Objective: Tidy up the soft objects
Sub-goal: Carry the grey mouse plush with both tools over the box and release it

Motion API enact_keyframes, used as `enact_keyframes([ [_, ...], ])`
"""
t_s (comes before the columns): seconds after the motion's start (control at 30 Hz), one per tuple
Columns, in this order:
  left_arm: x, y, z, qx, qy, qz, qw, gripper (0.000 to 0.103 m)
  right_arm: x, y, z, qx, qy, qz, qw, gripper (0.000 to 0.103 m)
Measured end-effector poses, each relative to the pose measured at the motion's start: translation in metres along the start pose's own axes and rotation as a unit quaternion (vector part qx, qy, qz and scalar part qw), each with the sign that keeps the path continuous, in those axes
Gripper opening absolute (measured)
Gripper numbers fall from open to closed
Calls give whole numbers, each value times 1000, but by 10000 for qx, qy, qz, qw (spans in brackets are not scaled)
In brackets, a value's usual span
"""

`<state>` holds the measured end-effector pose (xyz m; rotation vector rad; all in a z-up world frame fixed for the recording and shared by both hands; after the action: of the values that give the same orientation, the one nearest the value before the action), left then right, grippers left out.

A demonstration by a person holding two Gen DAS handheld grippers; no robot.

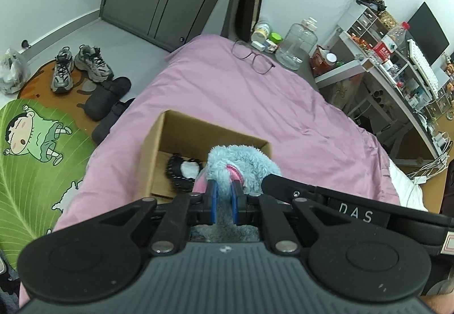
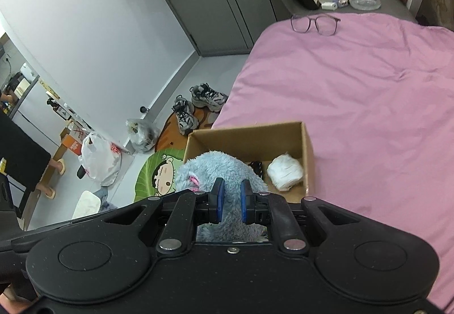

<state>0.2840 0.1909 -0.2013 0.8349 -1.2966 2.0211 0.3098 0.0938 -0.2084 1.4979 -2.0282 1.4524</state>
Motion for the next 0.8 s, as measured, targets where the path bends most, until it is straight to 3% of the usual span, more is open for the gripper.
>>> enact_keyframes([
  [0.37,-24,1,-17,123,9,-117,9999,9,-25,9,7,-200,123,-146,9996,12],
  [0.57,-34,2,-20,36,-181,-226,9996,11,-33,11,14,-428,82,-191,9989,19],
  [0.77,-31,4,-25,-2,-522,-501,9974,20,-16,9,22,-601,9,-210,9980,48],
  [0.8,-29,3,-24,-49,-552,-486,9973,25,-12,7,23,-569,4,-201,9982,52],
])
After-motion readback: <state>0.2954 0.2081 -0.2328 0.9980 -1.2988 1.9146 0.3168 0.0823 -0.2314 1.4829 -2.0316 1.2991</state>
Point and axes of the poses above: each gripper's, at about its wrist camera, not at the fingertips, and x roughly against the way its jaws point, z to its right, y to its underside, the point moved 10 cm from there along -x, roughly the way its jaws point, and after that the axes turned 8 degrees about -y, right-handed, at the moved point
